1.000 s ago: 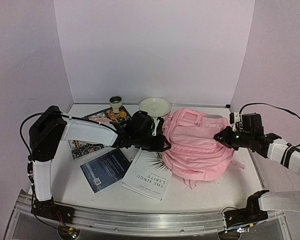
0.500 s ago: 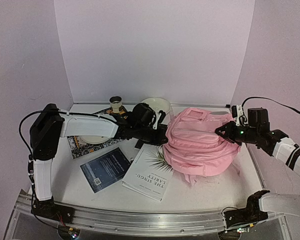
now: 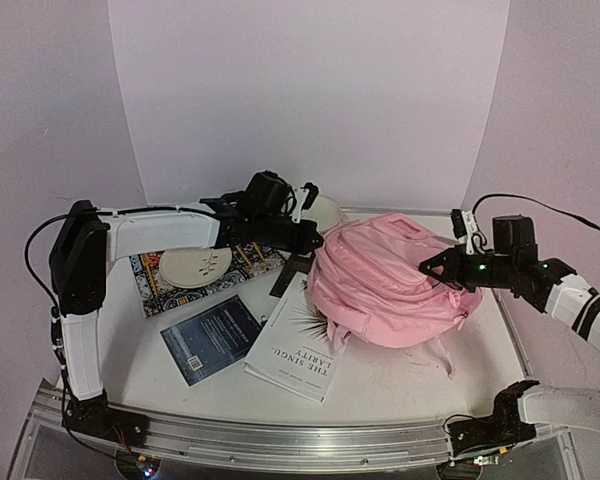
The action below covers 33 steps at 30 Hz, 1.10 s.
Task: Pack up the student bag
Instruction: Open the student bag to retrieve the book, then put down the student bag with the book.
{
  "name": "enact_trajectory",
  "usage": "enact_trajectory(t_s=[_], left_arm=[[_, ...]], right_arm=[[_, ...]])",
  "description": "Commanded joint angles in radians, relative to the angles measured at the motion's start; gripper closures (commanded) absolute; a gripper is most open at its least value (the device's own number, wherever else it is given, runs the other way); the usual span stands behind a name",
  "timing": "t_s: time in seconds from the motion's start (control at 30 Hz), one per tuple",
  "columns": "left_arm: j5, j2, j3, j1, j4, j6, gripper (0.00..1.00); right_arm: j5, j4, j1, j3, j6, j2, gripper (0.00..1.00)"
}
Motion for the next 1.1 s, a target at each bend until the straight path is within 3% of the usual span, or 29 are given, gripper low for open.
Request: enact_trajectory(t_s=[0.0, 0.5, 0.6, 0.73, 0.83, 0.93, 1.07], left_arm=[[-0.109, -0.040, 0.103, 0.040, 0.088, 0.093, 1.00], [-0.259, 0.097, 0.119, 0.068, 0.098, 0.182, 1.00], [-0.314, 0.106, 0.115, 0.070, 0.098, 0.205, 0.90], [-0.330, 0.068, 0.079, 0.070, 0.099, 0.218, 0.82], [-0.355, 0.020, 0.041, 0.070, 0.100, 0.223, 0.70], [-0.354, -0.046, -0.019, 0.070, 0.099, 0.200, 0.57], [-0.328, -0.133, -0.107, 0.068, 0.090, 0.125, 0.44]], right_arm=[[-0.197, 0.130, 0.091, 0.069, -0.068, 0.014, 1.00], [0.044, 0.267, 0.240, 0.087, 0.039, 0.242, 0.96], [0.110, 0.223, 0.241, 0.100, 0.016, 0.269, 0.89], [0.197, 0.132, 0.240, 0.119, -0.022, 0.253, 0.68], [0.294, 0.062, 0.239, 0.113, -0.047, 0.205, 0.53], [0.392, -0.014, 0.227, 0.104, -0.052, 0.160, 0.45], [0.409, -0.041, 0.171, 0.060, -0.042, 0.124, 0.38]])
